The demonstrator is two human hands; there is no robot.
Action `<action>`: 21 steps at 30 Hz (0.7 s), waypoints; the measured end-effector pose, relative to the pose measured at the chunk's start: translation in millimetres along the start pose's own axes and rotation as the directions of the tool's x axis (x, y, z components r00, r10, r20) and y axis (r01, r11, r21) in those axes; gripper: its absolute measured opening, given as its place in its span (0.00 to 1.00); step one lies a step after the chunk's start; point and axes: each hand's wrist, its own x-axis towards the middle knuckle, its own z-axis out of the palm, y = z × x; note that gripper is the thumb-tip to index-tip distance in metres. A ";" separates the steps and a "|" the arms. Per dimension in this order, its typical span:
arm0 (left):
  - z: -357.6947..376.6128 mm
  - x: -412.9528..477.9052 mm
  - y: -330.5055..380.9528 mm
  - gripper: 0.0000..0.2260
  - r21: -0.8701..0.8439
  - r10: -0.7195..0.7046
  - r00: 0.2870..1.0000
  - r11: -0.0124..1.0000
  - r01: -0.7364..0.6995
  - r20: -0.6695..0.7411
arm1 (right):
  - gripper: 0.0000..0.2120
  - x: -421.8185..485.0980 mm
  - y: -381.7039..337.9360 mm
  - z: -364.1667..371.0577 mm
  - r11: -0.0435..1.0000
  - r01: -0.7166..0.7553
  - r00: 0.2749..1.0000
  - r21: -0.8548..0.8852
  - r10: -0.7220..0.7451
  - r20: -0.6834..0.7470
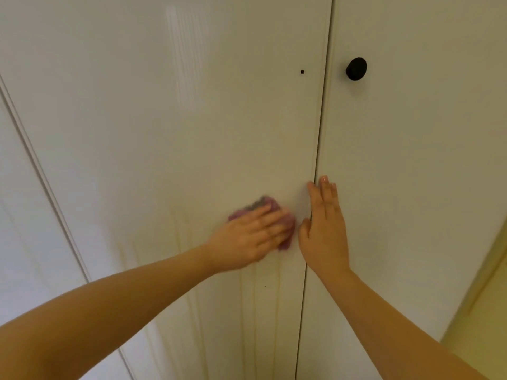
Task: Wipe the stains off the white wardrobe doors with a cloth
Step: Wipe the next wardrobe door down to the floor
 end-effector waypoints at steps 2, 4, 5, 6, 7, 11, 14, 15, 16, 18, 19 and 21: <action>1.5 6.8 -8.0 0.15 0.042 -0.065 0.997 0.997 0.066 -0.034 | 0.29 -0.6 -2.7 2.6 1.000 -0.005 1.000 -0.011 0.005 -0.007; 18.1 -7.3 12.0 0.16 0.074 0.019 0.998 0.997 -0.024 0.066 | 0.29 -1.5 -3.1 4.2 1.000 -0.014 1.000 -0.011 0.014 -0.014; 24.4 -18.1 26.2 0.15 0.066 0.073 0.989 0.994 -0.082 0.128 | 0.29 -1.5 -1.8 4.2 1.000 -0.006 1.000 -0.009 0.006 -0.016; 25.6 -26.4 37.6 0.14 0.043 0.112 0.980 0.992 -0.120 0.165 | 0.29 -1.5 0.5 3.6 1.000 0.008 1.000 -0.011 -0.008 -0.013; 23.3 -30.5 42.1 0.15 0.007 0.116 0.977 0.993 -0.119 0.179 | 0.29 -1.8 2.4 2.9 1.000 0.020 1.000 -0.015 -0.020 -0.006; 8.1 1.5 10.7 0.15 0.068 -0.027 0.999 0.997 0.024 0.035 | 0.29 -0.7 2.9 3.7 1.000 0.002 1.000 -0.018 -0.002 -0.002; 18.0 3.0 22.8 0.15 0.102 0.000 0.988 0.995 -0.016 0.153 | 0.29 -1.3 -1.8 5.3 1.000 -0.013 1.000 -0.019 0.013 -0.014; 22.2 -6.9 35.0 0.16 0.091 0.038 0.973 0.994 -0.060 0.229 | 0.29 -2.3 -0.9 4.6 1.000 -0.005 1.000 -0.020 0.004 -0.012; 22.0 -17.6 42.2 0.16 0.079 0.070 0.960 0.992 -0.095 0.269 | 0.29 -2.3 0.6 3.1 1.000 0.009 1.000 -0.019 -0.009 -0.008; 13.3 -32.0 34.4 0.16 0.076 0.055 0.972 0.994 -0.074 0.229 | 0.29 -2.2 3.1 -0.4 0.999 0.028 1.000 -0.025 -0.028 0.007; 8.0 -33.3 21.7 0.16 0.103 0.023 0.983 0.994 -0.042 0.185 | 0.29 -1.9 2.9 -1.2 0.999 0.027 1.000 -0.031 -0.027 0.010; -6.3 -21.9 -6.9 0.15 0.197 -0.093 0.993 0.977 0.076 0.077 | 0.29 -1.5 -1.0 -0.2 0.999 0.002 1.000 -0.037 -0.001 0.012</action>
